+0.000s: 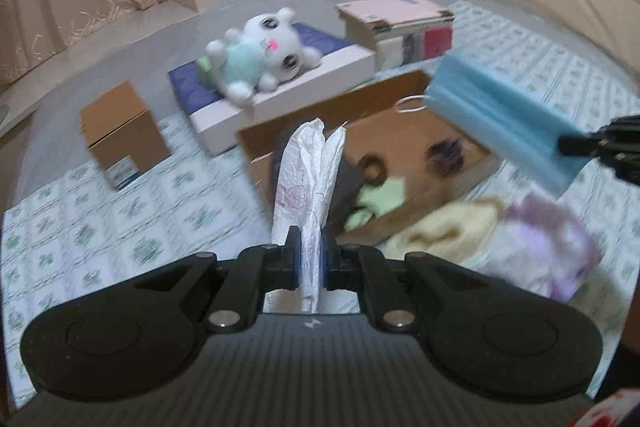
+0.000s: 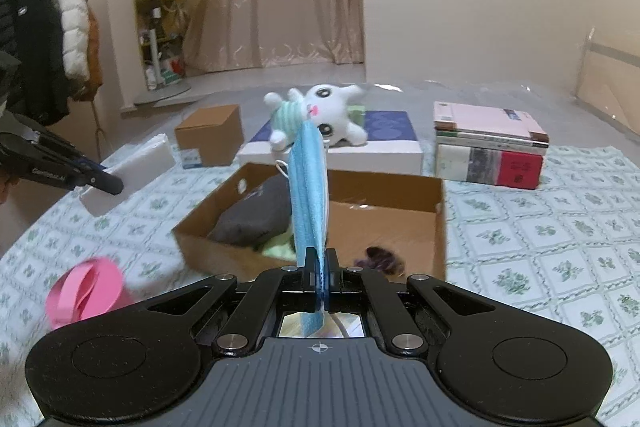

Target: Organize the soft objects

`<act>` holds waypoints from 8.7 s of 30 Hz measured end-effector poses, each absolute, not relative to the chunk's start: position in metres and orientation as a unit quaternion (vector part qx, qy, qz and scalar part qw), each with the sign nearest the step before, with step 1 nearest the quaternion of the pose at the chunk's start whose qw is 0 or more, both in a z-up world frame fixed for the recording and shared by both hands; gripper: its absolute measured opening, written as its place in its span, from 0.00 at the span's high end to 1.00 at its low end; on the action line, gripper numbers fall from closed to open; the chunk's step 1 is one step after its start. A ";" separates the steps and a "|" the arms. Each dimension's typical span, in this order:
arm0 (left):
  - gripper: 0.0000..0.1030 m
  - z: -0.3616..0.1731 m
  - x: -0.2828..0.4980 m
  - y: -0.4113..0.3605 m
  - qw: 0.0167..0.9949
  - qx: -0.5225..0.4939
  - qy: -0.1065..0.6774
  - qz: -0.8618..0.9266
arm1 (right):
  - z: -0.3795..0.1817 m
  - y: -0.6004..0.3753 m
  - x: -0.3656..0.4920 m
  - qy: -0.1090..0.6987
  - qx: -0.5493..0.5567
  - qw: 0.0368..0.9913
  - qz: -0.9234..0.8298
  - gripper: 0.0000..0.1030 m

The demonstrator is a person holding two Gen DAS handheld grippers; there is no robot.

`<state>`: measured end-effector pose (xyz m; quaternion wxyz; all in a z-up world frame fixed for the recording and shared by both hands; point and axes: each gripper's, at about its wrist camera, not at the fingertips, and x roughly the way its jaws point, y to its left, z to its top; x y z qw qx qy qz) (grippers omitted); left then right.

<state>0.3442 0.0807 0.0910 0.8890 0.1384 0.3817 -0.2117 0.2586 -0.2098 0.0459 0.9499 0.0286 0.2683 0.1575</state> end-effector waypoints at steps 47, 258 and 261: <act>0.71 0.065 0.439 -0.043 0.881 0.100 0.418 -0.197 | 0.014 -0.246 0.408 0.343 0.023 0.918 0.196 0.39; 0.37 0.037 0.073 0.032 0.928 0.014 0.349 -0.127 | 0.013 -0.179 0.069 0.297 -0.063 0.933 0.194 0.97; 0.37 0.042 0.079 0.028 0.928 0.012 0.348 -0.136 | 0.019 -0.186 0.073 0.294 -0.057 0.935 0.190 0.97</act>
